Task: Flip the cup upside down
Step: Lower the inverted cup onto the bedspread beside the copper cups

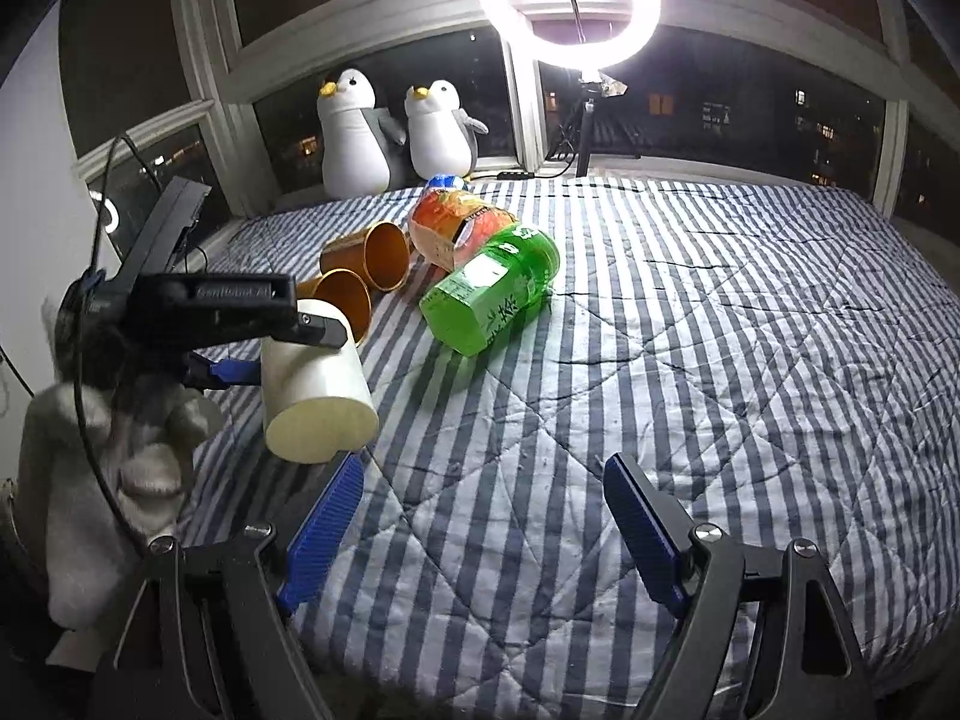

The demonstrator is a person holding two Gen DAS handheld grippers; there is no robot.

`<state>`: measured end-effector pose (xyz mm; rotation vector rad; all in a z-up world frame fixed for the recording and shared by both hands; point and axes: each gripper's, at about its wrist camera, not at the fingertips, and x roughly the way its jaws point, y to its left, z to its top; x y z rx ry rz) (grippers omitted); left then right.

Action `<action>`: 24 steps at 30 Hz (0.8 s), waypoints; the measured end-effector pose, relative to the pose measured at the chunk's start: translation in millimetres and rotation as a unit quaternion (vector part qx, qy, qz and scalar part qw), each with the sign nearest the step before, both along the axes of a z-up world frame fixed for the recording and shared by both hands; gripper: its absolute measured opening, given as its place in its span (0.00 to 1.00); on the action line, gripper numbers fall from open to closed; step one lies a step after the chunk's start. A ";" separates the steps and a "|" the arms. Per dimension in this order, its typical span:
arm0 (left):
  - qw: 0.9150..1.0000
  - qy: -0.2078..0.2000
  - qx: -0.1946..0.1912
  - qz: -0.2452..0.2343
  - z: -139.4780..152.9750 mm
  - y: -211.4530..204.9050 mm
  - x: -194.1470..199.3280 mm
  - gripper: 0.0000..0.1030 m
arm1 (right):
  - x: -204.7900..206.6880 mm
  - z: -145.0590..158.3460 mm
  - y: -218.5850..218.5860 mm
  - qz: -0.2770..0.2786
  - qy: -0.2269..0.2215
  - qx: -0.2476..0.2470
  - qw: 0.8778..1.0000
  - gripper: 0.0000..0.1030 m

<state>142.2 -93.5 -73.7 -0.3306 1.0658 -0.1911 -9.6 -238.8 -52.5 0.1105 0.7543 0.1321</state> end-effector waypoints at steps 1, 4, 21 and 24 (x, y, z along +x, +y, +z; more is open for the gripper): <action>1.000 -0.013 0.012 -0.009 6.1 -2.6 -2.9 0.82 | 0.6 -0.4 0.9 0.000 0.000 0.004 1.000 0.77; 0.997 -0.054 0.044 -0.034 19.2 -16.0 -7.6 0.82 | 2.5 -2.6 3.0 0.002 0.003 0.007 1.000 0.77; 0.961 -0.185 0.178 -0.104 22.8 -80.3 -12.7 0.80 | -15.1 5.9 -13.3 -0.047 -0.025 0.002 0.999 0.77; 0.954 -0.202 0.194 -0.106 20.2 -82.3 -19.3 0.80 | -15.2 6.1 -14.1 -0.060 -0.032 -0.002 0.998 0.77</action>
